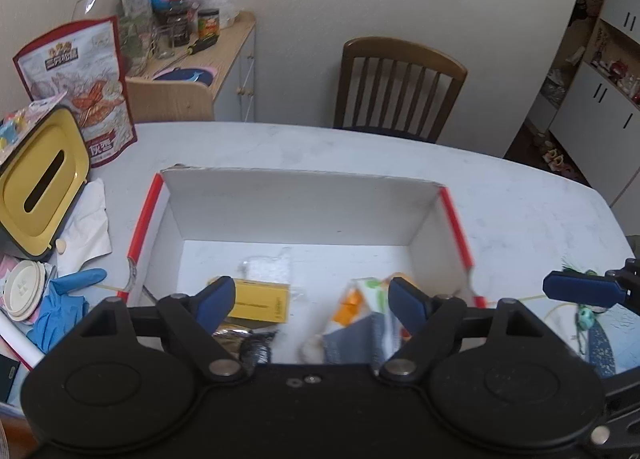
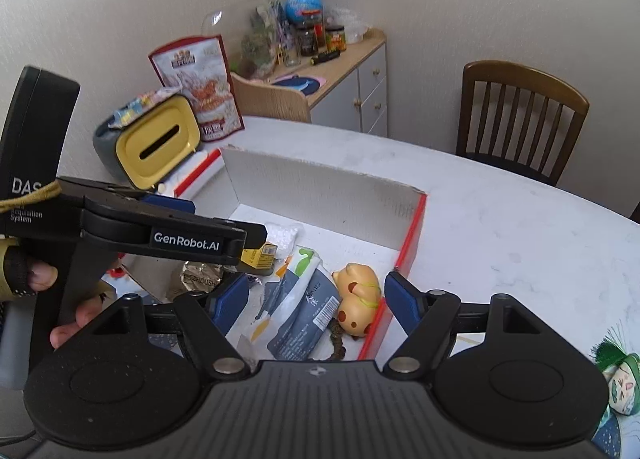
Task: Organize objects
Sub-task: 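Move both tools back from the box toward the green-haired plush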
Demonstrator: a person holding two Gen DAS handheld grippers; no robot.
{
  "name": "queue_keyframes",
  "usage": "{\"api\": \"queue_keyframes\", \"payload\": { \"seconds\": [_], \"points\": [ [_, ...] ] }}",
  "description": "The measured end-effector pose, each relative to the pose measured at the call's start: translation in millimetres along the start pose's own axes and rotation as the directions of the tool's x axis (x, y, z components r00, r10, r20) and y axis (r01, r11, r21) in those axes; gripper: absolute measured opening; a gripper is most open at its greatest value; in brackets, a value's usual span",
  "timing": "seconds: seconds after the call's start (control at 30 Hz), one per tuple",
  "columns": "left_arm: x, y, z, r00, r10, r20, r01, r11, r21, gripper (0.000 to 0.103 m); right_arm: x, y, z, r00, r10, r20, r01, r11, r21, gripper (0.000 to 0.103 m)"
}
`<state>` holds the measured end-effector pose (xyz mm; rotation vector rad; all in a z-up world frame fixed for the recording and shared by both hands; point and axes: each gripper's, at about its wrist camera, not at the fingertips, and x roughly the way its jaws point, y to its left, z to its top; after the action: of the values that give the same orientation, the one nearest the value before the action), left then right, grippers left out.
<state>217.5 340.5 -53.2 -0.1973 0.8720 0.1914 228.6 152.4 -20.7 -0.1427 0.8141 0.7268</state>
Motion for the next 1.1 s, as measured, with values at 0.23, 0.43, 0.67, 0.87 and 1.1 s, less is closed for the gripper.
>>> {"api": "queue_keyframes", "payload": {
  "seconds": [0.23, 0.43, 0.67, 0.87, 1.1],
  "points": [
    [-21.0, -30.1, -9.9, 0.999, -0.023, 0.033, 0.022, 1.000, 0.021, 0.086, -35.4, -17.6, -15.3, 0.999, 0.021, 0.037, -0.022, 1.000, 0.021, 0.075],
    [-31.6, -59.1, -19.6, 0.998, -0.039, 0.044, 0.037, 0.998, 0.049, 0.090, -65.0, -40.2, -36.3, 0.998, 0.032, 0.060, -0.035, 0.998, 0.054, 0.075],
    [-33.4, -98.5, -32.5, 0.997, -0.063, 0.034, 0.060, 0.995, 0.084, 0.094, -95.6, -79.0, -69.4, 0.997, 0.007, 0.075, -0.016, 0.993, 0.113, 0.076],
    [-30.5, -135.9, -42.4, 0.995, -0.093, 0.023, 0.090, 0.989, 0.119, 0.096, -119.4, -125.4, -94.7, 0.996, -0.046, 0.082, 0.030, 0.980, 0.195, 0.076],
    [-25.9, -180.6, -50.5, 0.991, -0.127, 0.028, 0.121, 0.980, 0.159, 0.102, -145.0, -176.6, -123.0, 0.989, -0.122, 0.078, 0.098, 0.960, 0.262, 0.076]
  ]
}}
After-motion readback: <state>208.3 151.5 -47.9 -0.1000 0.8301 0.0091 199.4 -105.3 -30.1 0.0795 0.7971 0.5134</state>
